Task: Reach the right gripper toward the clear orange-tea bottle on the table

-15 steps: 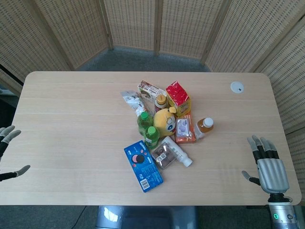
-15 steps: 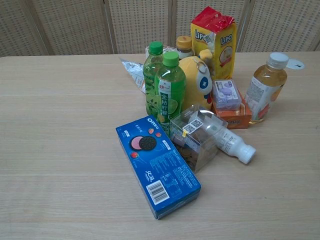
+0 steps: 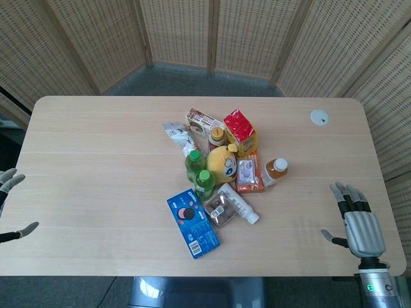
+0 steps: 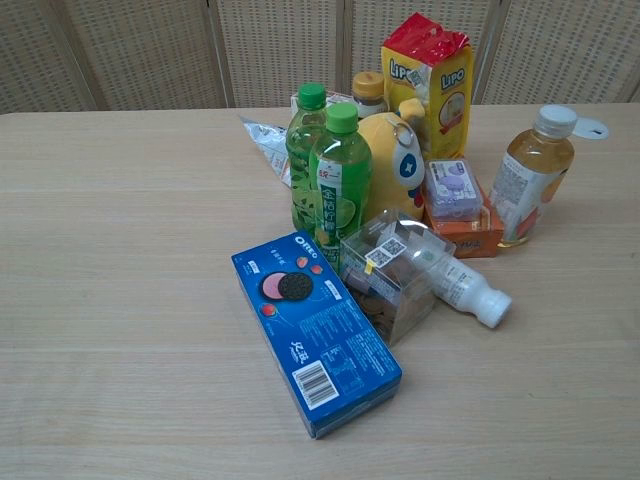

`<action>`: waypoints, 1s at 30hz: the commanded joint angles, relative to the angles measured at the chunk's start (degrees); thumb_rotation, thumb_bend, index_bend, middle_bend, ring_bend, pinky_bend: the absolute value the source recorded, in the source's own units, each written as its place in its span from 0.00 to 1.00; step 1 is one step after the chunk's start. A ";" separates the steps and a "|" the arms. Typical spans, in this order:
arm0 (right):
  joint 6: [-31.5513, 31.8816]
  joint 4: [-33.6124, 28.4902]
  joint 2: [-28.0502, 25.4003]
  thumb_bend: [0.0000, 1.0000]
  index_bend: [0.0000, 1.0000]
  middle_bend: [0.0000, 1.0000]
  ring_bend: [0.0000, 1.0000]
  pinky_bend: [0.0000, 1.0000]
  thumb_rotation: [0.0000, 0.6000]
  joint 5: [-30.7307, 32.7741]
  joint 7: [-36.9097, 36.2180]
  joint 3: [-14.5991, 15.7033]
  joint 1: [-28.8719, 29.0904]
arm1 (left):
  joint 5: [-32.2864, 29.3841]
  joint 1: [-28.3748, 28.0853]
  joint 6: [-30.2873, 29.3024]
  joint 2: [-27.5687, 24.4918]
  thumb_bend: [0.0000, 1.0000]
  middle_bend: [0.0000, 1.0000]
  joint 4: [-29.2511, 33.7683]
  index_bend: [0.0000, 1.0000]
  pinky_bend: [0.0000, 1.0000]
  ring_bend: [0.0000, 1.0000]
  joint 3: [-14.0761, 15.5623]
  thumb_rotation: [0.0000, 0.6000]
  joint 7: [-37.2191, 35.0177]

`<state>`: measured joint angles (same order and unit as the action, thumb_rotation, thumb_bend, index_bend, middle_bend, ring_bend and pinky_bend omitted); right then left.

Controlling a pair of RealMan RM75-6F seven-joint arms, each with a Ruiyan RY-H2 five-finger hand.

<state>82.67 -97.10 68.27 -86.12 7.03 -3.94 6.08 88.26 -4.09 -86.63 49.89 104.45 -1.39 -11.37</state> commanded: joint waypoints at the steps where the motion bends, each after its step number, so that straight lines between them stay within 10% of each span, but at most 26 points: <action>1: -4.27 -0.16 -0.83 0.00 0.00 0.00 0.00 0.00 1.00 1.78 -8.06 -1.57 2.60 | -0.41 -0.19 0.54 0.09 0.00 0.00 -0.07 0.15 0.00 0.00 -0.07 1.00 0.00; 16: -20.52 13.80 7.93 0.00 0.00 0.00 0.00 0.00 1.00 11.07 -34.33 -10.00 14.55 | -0.62 -0.18 0.83 0.30 0.00 0.00 0.16 0.15 0.00 0.00 -0.12 1.00 0.64; 30: -24.61 20.57 15.53 0.00 0.00 0.00 0.00 0.00 1.00 15.19 -38.46 -13.47 20.35 | -1.07 -0.17 1.02 0.51 0.00 0.00 0.14 0.15 0.00 0.00 -0.30 1.00 1.08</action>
<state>57.97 -76.91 83.30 -71.18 -31.43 -17.33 26.24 87.20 -4.27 -85.62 50.39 104.60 -1.69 -10.29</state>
